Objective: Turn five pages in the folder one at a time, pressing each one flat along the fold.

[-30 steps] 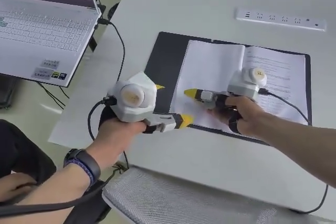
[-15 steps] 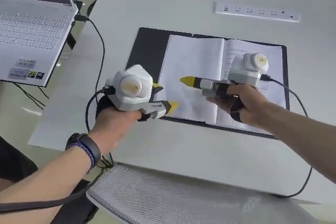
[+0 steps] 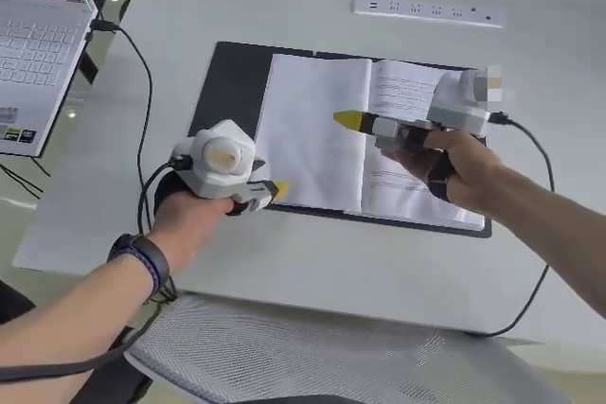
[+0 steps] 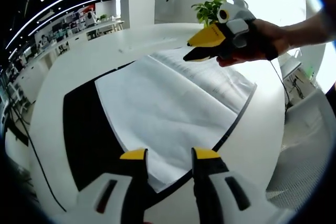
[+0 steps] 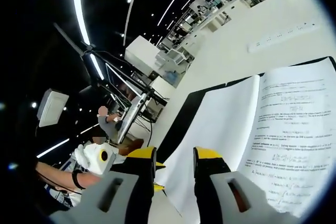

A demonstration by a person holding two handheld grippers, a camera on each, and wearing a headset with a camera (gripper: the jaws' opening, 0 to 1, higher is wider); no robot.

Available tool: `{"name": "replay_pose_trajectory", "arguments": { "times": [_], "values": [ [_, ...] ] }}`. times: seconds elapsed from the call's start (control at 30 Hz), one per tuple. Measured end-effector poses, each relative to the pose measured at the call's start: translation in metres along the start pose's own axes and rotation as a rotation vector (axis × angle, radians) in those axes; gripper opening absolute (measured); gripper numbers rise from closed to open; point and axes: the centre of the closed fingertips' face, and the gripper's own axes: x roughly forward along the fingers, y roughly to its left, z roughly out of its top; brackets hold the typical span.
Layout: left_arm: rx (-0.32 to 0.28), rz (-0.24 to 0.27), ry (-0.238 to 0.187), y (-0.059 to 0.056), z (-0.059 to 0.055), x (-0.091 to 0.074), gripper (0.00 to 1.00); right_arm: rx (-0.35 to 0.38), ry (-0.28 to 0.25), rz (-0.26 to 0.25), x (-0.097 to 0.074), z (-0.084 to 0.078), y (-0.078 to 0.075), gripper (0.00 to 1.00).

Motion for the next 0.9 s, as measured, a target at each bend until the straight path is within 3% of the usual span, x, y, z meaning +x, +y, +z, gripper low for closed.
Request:
{"name": "replay_pose_trajectory", "arguments": {
  "times": [0.27, 0.6, 0.9],
  "values": [
    [0.015, 0.023, 0.042, 0.000, -0.019, 0.008, 0.35, 0.005, 0.009, -0.004, -0.011, -0.010, -0.003, 0.24],
    [0.035, 0.043, 0.019, -0.001, -0.017, 0.006, 0.35, -0.022, 0.071, -0.011, -0.014, -0.022, -0.018, 0.21],
    [0.019, 0.033, 0.014, -0.001, -0.016, 0.005, 0.36, -0.111, 0.159, -0.005, -0.006, -0.014, -0.034, 0.19]
  ]
}}
